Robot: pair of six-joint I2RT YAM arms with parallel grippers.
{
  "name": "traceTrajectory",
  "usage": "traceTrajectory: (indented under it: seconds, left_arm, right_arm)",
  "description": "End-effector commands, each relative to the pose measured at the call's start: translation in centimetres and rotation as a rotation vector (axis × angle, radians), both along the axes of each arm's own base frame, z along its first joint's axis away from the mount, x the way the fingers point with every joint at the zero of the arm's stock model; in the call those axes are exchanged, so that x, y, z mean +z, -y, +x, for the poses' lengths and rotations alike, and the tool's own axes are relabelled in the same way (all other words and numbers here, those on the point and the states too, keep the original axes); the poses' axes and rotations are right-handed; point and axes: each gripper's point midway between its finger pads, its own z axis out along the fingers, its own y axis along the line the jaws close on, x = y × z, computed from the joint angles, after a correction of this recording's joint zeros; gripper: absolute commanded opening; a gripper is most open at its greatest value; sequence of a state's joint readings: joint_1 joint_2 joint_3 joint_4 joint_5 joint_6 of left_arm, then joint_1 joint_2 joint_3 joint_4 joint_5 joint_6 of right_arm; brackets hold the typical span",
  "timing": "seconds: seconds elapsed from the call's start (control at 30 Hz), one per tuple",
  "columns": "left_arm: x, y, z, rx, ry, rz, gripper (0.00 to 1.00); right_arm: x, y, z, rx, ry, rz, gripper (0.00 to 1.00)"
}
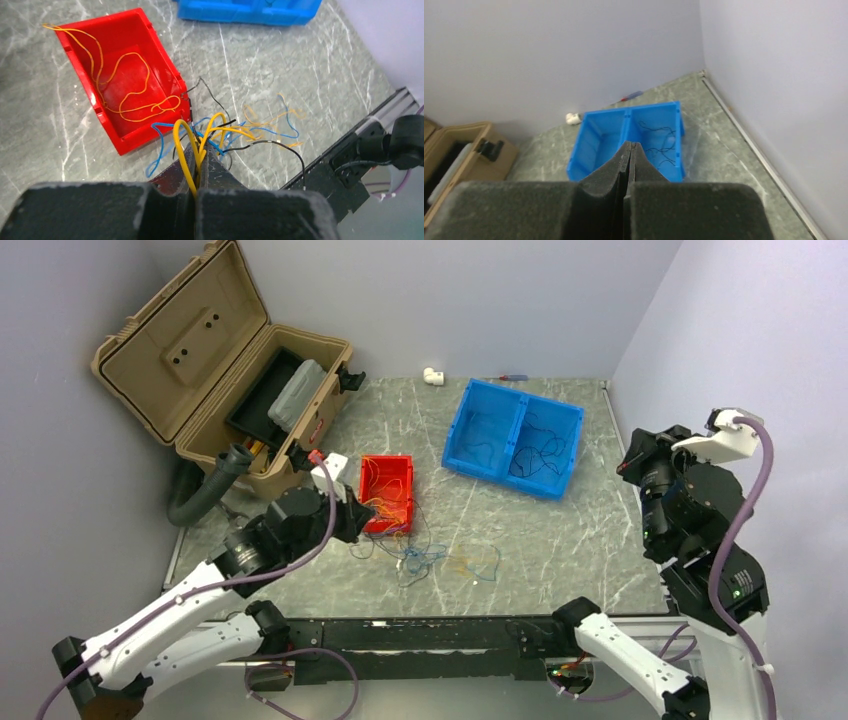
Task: Untangle the cables
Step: Untie the cable.
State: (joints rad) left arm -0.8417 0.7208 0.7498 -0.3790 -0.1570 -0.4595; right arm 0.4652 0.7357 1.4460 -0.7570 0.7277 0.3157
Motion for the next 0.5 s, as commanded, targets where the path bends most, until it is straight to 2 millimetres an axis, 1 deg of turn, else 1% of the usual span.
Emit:
traceTrajectory:
  seconds: [0.0, 0.07, 0.1, 0.13, 0.17, 0.2, 0.23, 0.27, 0.33, 0.47]
  left_arm:
    - [1.5, 2.3, -0.6, -0.137, 0.012, 0.014, 0.00]
    - [2.2, 3.6, -1.2, -0.215, 0.030, -0.018, 0.00]
    - [2.5, 4.1, -1.6, -0.250, 0.038, -0.034, 0.00]
    - [2.9, 4.5, -1.8, -0.276, 0.046, -0.046, 0.00]
    - [3.3, 4.7, -2.0, -0.292, 0.050, -0.051, 0.00]
    - [3.6, 4.8, -1.9, -0.292, 0.050, -0.050, 0.00]
    - [4.0, 4.7, -1.8, -0.285, 0.055, -0.046, 0.00]
    - [4.2, 4.6, -1.7, -0.280, 0.061, -0.040, 0.00]
    - [4.9, 4.3, -1.5, -0.267, 0.076, -0.034, 0.00]
    - [5.2, 4.2, -1.4, -0.267, 0.082, -0.019, 0.00]
  right_arm:
    - [2.1, -2.9, 0.7, 0.162, 0.055, -0.002, 0.00]
    - [1.8, -4.6, 1.1, 0.251, 0.022, -0.032, 0.00]
    - [1.3, -5.8, 1.3, 0.316, -0.001, -0.044, 0.05]
    - [0.7, -7.1, 1.4, 0.386, -0.023, -0.053, 0.17]
    - [-0.1, -8.8, 1.4, 0.471, -0.044, -0.055, 0.32]
    - [-1.2, -10.8, 1.1, 0.581, -0.065, -0.044, 0.46]
    - [-2.2, -12.2, 0.9, 0.654, -0.080, -0.025, 0.55]
    - [-3.5, -13.3, 0.9, 0.707, -0.095, -0.006, 0.60]
    - [-6.7, -15.5, 0.5, 0.816, -0.154, 0.039, 0.64]
    - [-14.3, -18.2, -0.5, 0.939, -0.318, 0.127, 0.65]
